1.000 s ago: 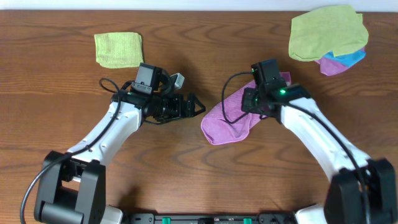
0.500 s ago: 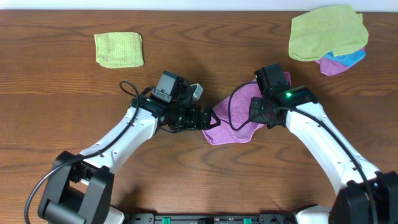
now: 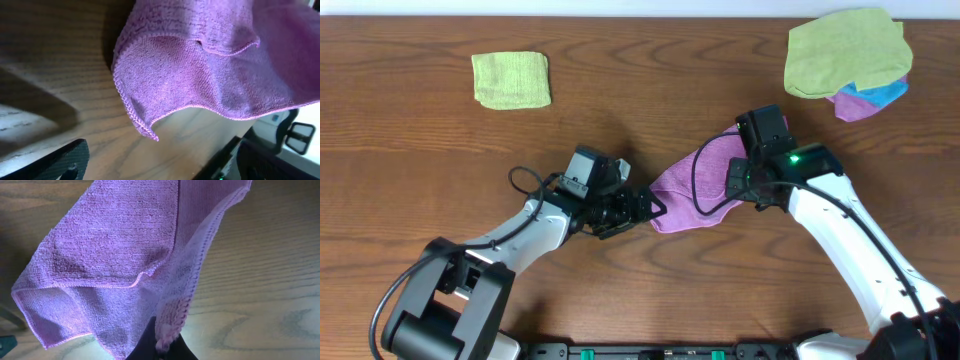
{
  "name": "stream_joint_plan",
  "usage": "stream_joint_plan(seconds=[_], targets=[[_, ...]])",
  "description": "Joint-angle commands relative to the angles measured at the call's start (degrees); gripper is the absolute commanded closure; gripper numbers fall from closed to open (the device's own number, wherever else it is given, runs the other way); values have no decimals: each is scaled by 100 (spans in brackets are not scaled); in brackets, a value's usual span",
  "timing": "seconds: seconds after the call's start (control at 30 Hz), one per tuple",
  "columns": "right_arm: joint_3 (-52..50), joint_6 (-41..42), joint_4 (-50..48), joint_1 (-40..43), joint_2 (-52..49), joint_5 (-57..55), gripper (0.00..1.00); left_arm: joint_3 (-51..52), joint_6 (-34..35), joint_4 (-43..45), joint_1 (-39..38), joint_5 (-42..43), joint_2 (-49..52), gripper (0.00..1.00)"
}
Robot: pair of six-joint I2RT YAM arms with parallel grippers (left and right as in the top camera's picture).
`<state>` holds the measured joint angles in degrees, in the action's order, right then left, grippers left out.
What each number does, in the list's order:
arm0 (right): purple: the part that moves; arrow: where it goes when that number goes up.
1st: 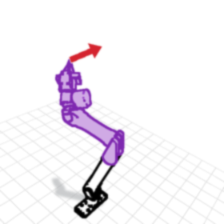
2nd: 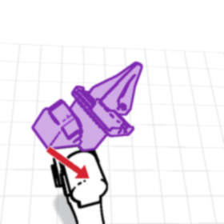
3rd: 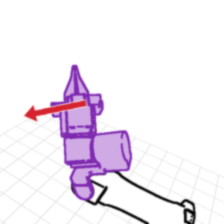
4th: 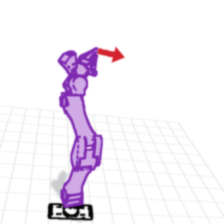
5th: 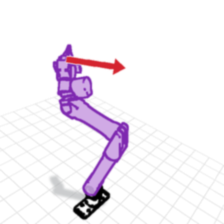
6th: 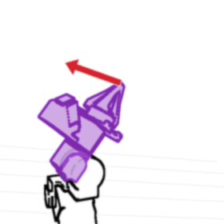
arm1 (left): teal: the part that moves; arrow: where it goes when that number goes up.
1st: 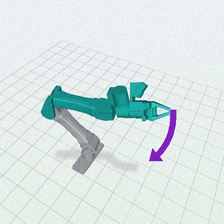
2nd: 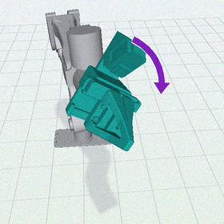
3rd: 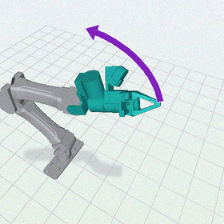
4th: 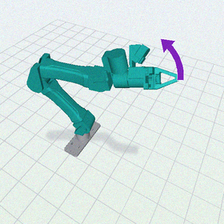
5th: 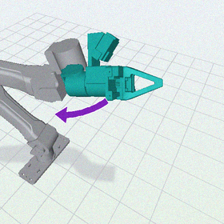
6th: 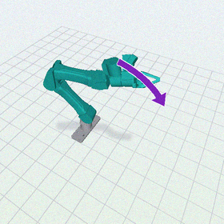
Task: Fold the cloth
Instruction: 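Grasp the purple cloth's left corner with the left gripper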
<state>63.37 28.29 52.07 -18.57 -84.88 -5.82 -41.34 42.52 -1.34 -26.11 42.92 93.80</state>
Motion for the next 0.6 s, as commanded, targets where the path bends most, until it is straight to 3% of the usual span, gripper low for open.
stream_joint_plan(seconds=[0.0, 0.57], targets=[[46, 107, 20, 17, 105, 28, 98, 190, 651, 321, -28, 50, 61, 5], [46, 105, 2, 17, 105, 140, 99, 358, 1241, 782, -367, -522, 162, 2]])
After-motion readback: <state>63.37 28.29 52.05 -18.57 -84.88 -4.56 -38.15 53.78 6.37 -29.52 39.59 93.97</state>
